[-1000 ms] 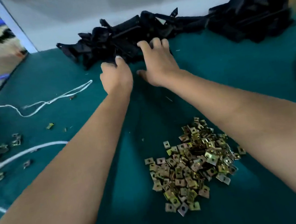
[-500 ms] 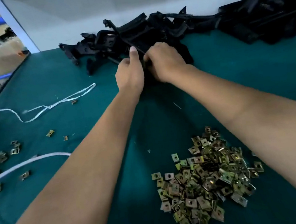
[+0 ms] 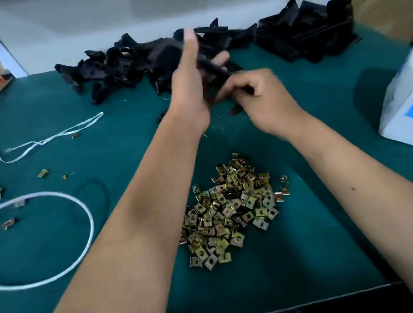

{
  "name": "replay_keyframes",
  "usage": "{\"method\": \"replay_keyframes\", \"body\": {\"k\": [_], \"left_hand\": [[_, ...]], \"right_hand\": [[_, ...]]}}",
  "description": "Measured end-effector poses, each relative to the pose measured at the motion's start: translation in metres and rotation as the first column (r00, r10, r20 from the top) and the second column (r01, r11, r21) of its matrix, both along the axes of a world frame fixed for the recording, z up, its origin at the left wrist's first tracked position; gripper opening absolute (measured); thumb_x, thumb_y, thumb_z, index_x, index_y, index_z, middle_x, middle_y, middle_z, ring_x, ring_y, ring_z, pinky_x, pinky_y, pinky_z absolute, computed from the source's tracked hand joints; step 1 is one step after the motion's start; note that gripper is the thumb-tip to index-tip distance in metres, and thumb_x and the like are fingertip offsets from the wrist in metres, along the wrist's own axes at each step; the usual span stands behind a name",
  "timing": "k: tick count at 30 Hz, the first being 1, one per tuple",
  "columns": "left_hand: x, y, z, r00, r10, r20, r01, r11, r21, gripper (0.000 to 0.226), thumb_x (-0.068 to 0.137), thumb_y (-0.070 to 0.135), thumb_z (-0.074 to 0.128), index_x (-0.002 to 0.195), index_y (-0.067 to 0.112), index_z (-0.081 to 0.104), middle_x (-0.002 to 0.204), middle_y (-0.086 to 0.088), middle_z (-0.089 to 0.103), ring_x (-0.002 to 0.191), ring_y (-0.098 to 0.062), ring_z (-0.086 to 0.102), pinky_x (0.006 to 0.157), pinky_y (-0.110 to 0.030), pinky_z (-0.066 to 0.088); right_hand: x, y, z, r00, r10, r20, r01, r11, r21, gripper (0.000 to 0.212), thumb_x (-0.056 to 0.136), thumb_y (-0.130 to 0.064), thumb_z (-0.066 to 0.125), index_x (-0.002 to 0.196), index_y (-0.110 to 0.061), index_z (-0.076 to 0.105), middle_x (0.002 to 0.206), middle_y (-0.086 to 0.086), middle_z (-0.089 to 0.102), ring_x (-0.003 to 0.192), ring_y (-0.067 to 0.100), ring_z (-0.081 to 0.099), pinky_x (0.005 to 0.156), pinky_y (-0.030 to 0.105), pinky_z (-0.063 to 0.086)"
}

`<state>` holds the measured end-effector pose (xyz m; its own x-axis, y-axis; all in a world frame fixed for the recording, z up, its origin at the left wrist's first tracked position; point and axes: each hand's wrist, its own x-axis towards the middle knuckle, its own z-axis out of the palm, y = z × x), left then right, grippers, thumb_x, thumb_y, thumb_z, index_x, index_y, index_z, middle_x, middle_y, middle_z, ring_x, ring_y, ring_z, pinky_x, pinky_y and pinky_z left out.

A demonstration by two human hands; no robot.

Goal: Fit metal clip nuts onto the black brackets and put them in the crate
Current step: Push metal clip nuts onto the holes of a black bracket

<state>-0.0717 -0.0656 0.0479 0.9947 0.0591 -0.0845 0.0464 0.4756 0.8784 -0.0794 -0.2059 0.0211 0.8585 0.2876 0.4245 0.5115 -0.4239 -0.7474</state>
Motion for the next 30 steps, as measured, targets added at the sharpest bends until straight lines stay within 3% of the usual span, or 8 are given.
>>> {"method": "replay_keyframes", "body": {"k": [4,7,10,12,13,18,24,30], "left_hand": [[-0.016,0.016,0.01,0.961,0.276,0.002,-0.271,0.944,-0.187,0.03,0.103,0.035,0.06,0.089,0.008,0.06,0.069,-0.005,0.062,0.068,-0.023,0.059,0.074,-0.034,0.055],[-0.027,0.045,-0.004,0.842,0.508,0.182,-0.534,0.832,0.148,0.016,0.102,0.017,0.057,0.09,0.007,0.06,0.06,0.002,0.048,0.055,-0.016,0.042,0.054,-0.031,0.042],[-0.046,0.074,-0.035,0.868,0.271,0.415,-0.485,0.288,0.826,0.032,0.095,0.044,0.065,0.095,0.013,0.06,0.079,0.002,0.062,0.077,-0.027,0.058,0.071,-0.041,0.048],[-0.057,0.084,-0.05,0.934,0.097,0.344,-0.344,-0.023,0.939,0.057,0.084,0.071,0.062,0.101,0.017,0.062,0.091,-0.001,0.068,0.094,-0.031,0.062,0.087,-0.045,0.048],[-0.059,0.085,-0.053,0.952,0.031,0.303,-0.301,-0.063,0.952,0.065,0.08,0.082,0.055,0.1,0.021,0.063,0.089,0.002,0.067,0.095,-0.031,0.062,0.09,-0.046,0.047],[-0.058,0.082,-0.058,0.957,-0.058,0.286,-0.27,0.196,0.943,0.06,0.082,0.086,0.038,0.068,0.029,0.05,0.054,0.012,0.052,0.058,-0.005,0.046,0.072,-0.04,0.035],[-0.053,0.073,-0.067,0.962,-0.127,0.24,-0.235,0.055,0.97,0.063,0.085,0.084,0.025,0.057,0.028,0.035,0.059,0.009,0.043,0.076,-0.023,0.047,0.088,-0.046,0.029],[-0.05,0.064,-0.07,0.95,-0.027,0.31,-0.299,0.204,0.932,0.053,0.082,0.081,0.044,0.062,0.032,0.048,0.062,0.014,0.054,0.072,-0.007,0.055,0.095,-0.044,0.038]], "right_hand": [[-0.027,0.0,-0.008,0.989,0.133,-0.064,-0.139,0.984,-0.115,0.02,0.092,-0.004,0.071,0.094,-0.021,0.08,0.125,-0.01,0.064,0.112,-0.012,0.056,0.088,0.02,0.05],[-0.032,-0.013,-0.013,0.986,0.093,-0.141,-0.131,0.946,-0.296,0.027,0.083,-0.039,0.084,0.106,-0.027,0.076,0.104,-0.005,0.07,0.088,0.002,0.063,0.076,0.025,0.051],[-0.037,-0.01,-0.014,0.955,0.135,-0.263,-0.253,0.834,-0.491,0.042,0.069,-0.063,0.083,0.1,-0.035,0.073,0.086,-0.01,0.068,0.067,0.0,0.057,0.062,0.02,0.044],[-0.037,-0.001,-0.018,0.955,0.156,-0.253,-0.275,0.788,-0.551,0.037,0.069,-0.06,0.085,0.092,-0.034,0.073,0.086,-0.013,0.067,0.071,-0.002,0.057,0.061,0.018,0.041],[-0.037,0.003,-0.019,0.95,0.17,-0.264,-0.293,0.78,-0.553,0.031,0.072,-0.056,0.086,0.089,-0.033,0.072,0.086,-0.014,0.067,0.072,-0.003,0.058,0.061,0.017,0.04],[-0.037,0.007,-0.024,0.95,0.172,-0.262,-0.286,0.817,-0.501,0.016,0.083,-0.041,0.083,0.084,-0.03,0.07,0.074,-0.017,0.064,0.067,-0.01,0.057,0.057,0.01,0.038],[-0.037,0.01,-0.03,0.975,0.106,-0.194,-0.173,0.912,-0.372,0.016,0.085,-0.031,0.083,0.083,-0.025,0.068,0.076,-0.011,0.07,0.07,-0.001,0.064,0.066,0.017,0.046],[-0.038,0.013,-0.035,0.988,0.03,-0.153,-0.078,0.945,-0.317,0.014,0.082,-0.02,0.084,0.089,-0.025,0.074,0.082,-0.011,0.073,0.076,-0.001,0.068,0.072,0.02,0.054]]}}
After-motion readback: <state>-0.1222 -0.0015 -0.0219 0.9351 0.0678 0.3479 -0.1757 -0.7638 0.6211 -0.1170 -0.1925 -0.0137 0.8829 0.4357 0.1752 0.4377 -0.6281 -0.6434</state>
